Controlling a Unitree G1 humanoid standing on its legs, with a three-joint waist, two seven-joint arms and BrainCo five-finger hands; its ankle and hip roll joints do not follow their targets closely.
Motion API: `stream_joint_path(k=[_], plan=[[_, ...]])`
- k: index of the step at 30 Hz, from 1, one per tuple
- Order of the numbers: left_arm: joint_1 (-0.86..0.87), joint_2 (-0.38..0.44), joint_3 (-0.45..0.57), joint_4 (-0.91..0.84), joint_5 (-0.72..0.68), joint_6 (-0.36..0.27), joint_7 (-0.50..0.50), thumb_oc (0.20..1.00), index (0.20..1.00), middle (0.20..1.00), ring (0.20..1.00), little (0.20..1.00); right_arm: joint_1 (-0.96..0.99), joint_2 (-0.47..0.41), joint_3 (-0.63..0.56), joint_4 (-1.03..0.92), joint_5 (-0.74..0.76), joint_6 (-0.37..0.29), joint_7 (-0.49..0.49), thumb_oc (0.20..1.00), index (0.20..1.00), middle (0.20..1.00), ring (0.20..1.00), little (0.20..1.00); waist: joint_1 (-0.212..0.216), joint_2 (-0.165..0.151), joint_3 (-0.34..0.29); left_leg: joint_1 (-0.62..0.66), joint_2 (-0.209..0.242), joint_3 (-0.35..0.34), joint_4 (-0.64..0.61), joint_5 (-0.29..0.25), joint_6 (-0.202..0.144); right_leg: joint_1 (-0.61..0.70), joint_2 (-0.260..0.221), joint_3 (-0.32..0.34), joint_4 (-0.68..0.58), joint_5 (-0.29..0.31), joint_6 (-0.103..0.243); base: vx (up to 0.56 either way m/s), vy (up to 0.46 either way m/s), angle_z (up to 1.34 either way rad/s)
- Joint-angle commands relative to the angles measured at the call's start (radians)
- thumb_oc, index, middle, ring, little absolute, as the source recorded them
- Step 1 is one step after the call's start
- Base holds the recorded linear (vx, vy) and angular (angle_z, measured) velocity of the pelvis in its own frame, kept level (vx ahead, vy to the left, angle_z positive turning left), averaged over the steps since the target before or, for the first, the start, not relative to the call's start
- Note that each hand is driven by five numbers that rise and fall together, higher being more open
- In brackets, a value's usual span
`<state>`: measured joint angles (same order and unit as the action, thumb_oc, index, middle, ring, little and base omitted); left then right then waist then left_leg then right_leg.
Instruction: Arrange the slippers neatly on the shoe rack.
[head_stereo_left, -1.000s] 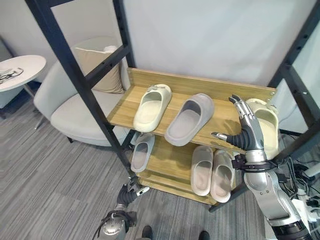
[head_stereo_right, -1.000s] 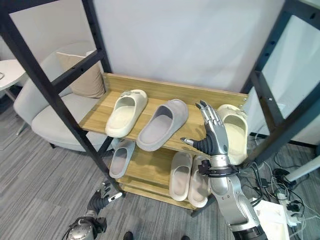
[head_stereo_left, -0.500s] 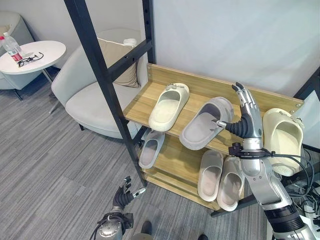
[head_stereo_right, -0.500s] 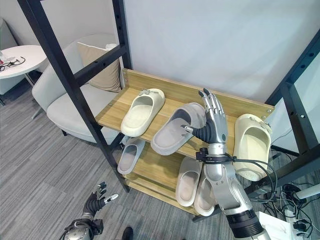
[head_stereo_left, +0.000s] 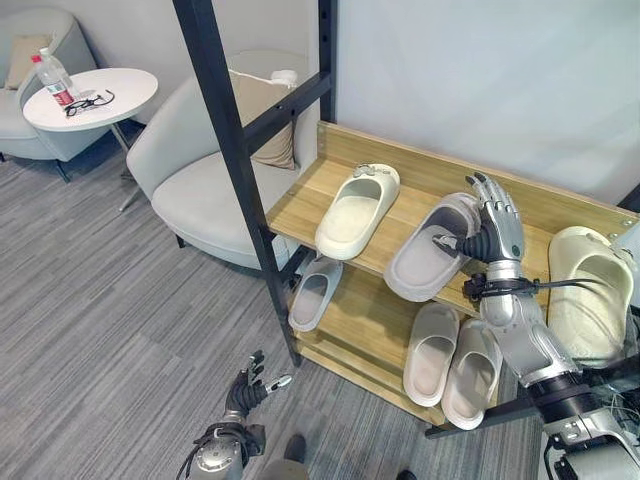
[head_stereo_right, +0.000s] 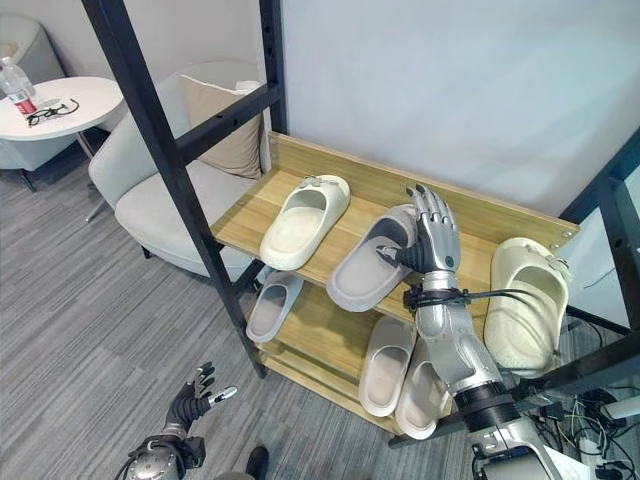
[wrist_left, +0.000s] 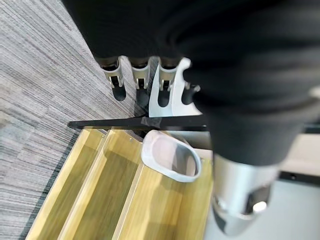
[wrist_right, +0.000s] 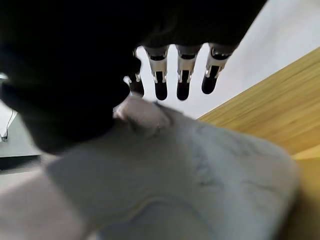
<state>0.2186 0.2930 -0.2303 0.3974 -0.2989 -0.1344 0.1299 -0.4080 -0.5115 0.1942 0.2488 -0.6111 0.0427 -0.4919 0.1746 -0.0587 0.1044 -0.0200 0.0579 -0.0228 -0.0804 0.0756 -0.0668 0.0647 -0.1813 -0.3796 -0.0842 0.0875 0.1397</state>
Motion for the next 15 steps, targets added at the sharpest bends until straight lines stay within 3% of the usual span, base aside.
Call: stream_joint_path(k=[1,10,15], plan=[[-0.051,0.031,-0.002,-0.025,-0.015,-0.06,-0.009,1.0,1.0,1.0,1.0,1.0,-0.042,-0.089,-0.024,0.001,0.015,0.06,-0.041,0.2,0.2,0.2,0.2,0.2,0.035,-0.008,0.001,0.02,-0.017,0.023,-0.007,-0.092,0.024,0.072,-0.022,0.036,0.014,-0.092,0.043,0.01,-0.007,0.07],[-0.055,0.034,0.004,-0.037,-0.017,-0.045,-0.019,1.0,1.0,1.0,1.0,1.0,-0.022,-0.123,-0.074,-0.011,0.044,0.078,-0.028,0.2,0.2,0.2,0.2,0.2,0.02,-0.005,-0.006,0.026,-0.012,0.019,-0.007,-0.092,0.019,0.079,-0.018,0.034,0.011,-0.099,0.037,0.0,-0.003,0.0],[-0.076,0.018,0.026,-0.047,-0.017,-0.027,-0.004,1.0,1.0,1.0,1.0,1.0,0.081,-0.051,-0.161,-0.243,0.098,0.028,-0.032,0.2,0.2,0.2,0.2,0.2,-0.014,0.01,-0.01,0.033,-0.003,0.028,-0.007,-0.089,0.016,0.076,-0.012,0.048,0.01,-0.105,0.03,-0.01,-0.014,-0.01]])
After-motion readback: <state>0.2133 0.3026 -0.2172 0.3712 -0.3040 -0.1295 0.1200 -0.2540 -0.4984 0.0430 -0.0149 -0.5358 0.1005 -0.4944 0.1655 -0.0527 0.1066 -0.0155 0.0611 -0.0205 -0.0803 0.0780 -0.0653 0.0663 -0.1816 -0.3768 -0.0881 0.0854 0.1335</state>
